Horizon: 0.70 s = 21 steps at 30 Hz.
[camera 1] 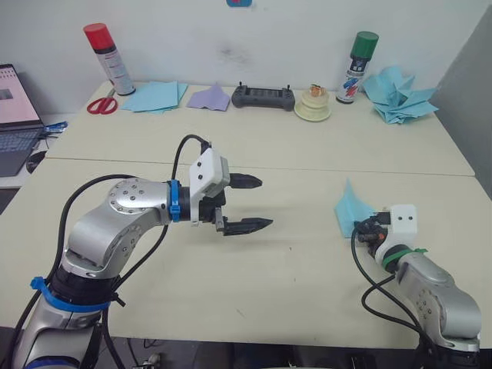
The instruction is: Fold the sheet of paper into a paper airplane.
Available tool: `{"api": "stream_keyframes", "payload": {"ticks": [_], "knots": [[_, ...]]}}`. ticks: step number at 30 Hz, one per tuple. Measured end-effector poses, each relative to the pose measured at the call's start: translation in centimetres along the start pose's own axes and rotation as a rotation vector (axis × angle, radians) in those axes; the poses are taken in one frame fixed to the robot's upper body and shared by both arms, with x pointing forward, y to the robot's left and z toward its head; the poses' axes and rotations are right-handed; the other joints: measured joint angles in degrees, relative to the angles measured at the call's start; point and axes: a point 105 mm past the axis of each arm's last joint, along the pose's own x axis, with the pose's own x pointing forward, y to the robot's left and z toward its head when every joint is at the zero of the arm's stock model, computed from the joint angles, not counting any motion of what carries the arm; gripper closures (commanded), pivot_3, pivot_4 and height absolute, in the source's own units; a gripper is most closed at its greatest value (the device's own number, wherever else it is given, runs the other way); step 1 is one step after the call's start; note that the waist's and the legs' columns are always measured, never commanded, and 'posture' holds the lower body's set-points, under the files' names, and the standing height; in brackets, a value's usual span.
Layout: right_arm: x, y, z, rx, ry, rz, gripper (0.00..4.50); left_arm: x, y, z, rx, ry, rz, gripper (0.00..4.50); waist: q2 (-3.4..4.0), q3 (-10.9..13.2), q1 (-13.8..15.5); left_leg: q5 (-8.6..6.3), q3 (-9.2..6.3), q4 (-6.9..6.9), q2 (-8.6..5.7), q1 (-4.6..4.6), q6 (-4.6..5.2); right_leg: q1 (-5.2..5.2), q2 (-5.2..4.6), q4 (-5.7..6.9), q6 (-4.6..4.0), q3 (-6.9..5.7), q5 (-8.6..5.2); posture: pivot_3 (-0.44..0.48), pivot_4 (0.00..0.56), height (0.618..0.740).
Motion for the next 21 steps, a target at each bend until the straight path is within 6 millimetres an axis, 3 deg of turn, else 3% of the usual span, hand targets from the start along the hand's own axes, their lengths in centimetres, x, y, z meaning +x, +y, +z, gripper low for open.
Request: {"api": "stream_keyframes", "payload": {"ticks": [4,6,9,12,14,17,21], "knots": [[-0.2,0.3,1.5,-0.033,-0.043,0.068,0.65,-0.2,0.1,-0.7,-0.01,0.004,0.03,0.0,0.03,0.0,0.04,0.0,0.01,-0.01,0.0,0.0,0.0,0.0,0.0,-0.01,0.0,0.01,0.0,0.0,0.15,0.74],[-0.8,0.5,3.0,-0.159,-0.066,0.154,0.03,-0.9,0.1,-2.1,-0.047,0.02,0.072,0.0,0.13,0.02,-0.11,0.0,0.09,-0.02,-0.02,0.02,0.01,0.0,-0.02,-0.04,0.0,0.1,0.0,0.0,0.15,0.74],[-1.9,1.0,4.9,-0.38,-0.082,0.328,0.03,-2.2,0.7,-5.1,-0.103,0.078,0.158,0.0,0.13,0.04,-0.11,-0.01,0.04,-0.03,-0.01,0.03,0.02,0.01,-0.02,-0.06,0.0,0.01,0.0,0.0,0.15,0.74],[-3.0,0.8,4.7,-0.541,-0.023,0.53,0.03,-4.2,2.2,-7.3,-0.128,0.132,0.296,0.0,0.08,0.06,0.09,-0.01,-0.01,-0.02,0.01,0.05,0.03,0.06,0.0,-0.07,0.0,-0.06,0.0,0.0,0.15,0.74],[-3.5,-0.1,4.5,-0.551,0.026,0.622,0.03,-6.0,3.0,-8.4,-0.14,0.16,0.393,0.0,0.05,0.06,0.22,-0.01,0.02,0.0,0.0,0.04,0.04,0.06,-0.02,-0.08,-0.01,-0.03,0.0,0.0,0.15,0.74],[-4.2,-3.7,5.4,-0.519,0.088,0.604,0.03,-8.8,3.4,-9.7,-0.167,0.192,0.517,0.0,0.04,0.08,0.31,-0.01,0.11,0.03,-0.05,0.03,0.04,0.05,-0.2,-0.08,-0.01,0.02,0.0,0.0,0.15,0.74],[-5.6,-8.3,9.6,-0.534,0.014,0.433,0.03,-14.3,4.7,-9.4,-0.164,0.244,0.69,0.0,-0.01,0.1,0.3,-0.01,0.04,0.0,-0.03,0.04,0.03,0.06,-0.19,-0.06,-0.01,-0.08,0.01,0.0,0.15,0.74]]}}
